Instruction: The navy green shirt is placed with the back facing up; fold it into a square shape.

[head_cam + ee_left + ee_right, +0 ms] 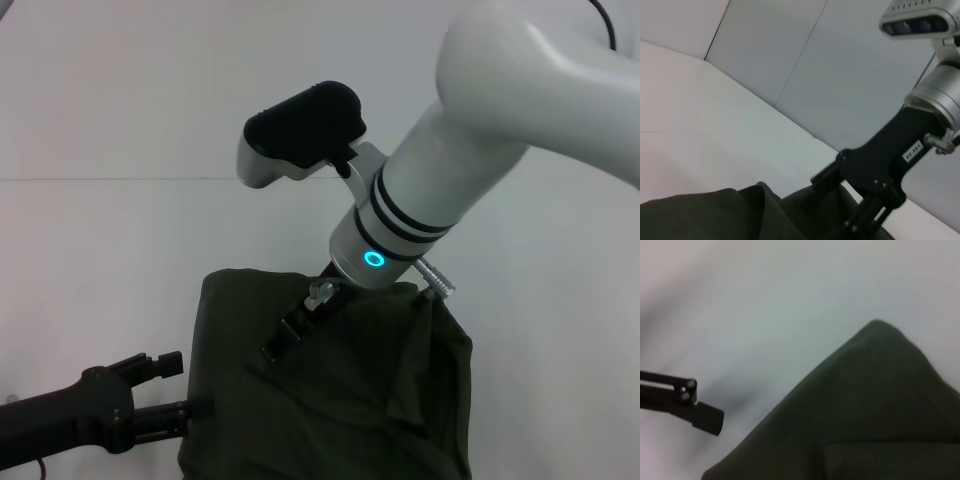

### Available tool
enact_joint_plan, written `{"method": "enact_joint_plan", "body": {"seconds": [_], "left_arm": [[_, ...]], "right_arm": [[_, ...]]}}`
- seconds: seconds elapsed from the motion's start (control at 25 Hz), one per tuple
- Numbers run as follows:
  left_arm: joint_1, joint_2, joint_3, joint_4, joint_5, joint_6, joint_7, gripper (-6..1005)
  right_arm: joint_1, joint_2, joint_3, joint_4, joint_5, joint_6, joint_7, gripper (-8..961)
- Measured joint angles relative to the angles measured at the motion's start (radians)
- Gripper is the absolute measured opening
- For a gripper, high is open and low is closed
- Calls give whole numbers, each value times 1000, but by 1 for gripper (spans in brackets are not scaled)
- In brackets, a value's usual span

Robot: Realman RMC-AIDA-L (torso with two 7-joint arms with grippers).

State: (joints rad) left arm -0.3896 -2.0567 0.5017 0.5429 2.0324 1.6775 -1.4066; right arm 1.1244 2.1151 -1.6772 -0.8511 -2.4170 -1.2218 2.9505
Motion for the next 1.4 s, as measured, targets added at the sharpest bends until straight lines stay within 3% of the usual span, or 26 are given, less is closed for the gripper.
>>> {"method": "enact_joint_plan", "body": {"seconds": [0.24,0.76,0.88,1.04,1.16,1.28,1.4], "left_arm": [[0,0,0,0,0,0,0,942],[-2,-1,-27,-15,-11,-4,-6,941],[-15,-2,-48,-37,-11,-36,-67,940],[-40,-3,-49,-55,-11,-57,-162,940],[-62,-3,-49,-56,-11,-49,-233,940],[-92,-2,-47,-57,-11,-52,-321,940],[-127,-2,-42,-57,-4,-70,-396,939]], "right_arm": [[56,6,-7,34,-9,21,-6,884],[33,-5,2,119,80,188,-76,881],[-43,-15,42,25,73,196,-62,880],[-248,-17,109,-205,87,219,-119,879],[-410,-17,146,-332,182,225,-217,879],[-559,-20,222,-361,372,188,-403,879],[-663,-23,336,-307,577,92,-637,880]]}}
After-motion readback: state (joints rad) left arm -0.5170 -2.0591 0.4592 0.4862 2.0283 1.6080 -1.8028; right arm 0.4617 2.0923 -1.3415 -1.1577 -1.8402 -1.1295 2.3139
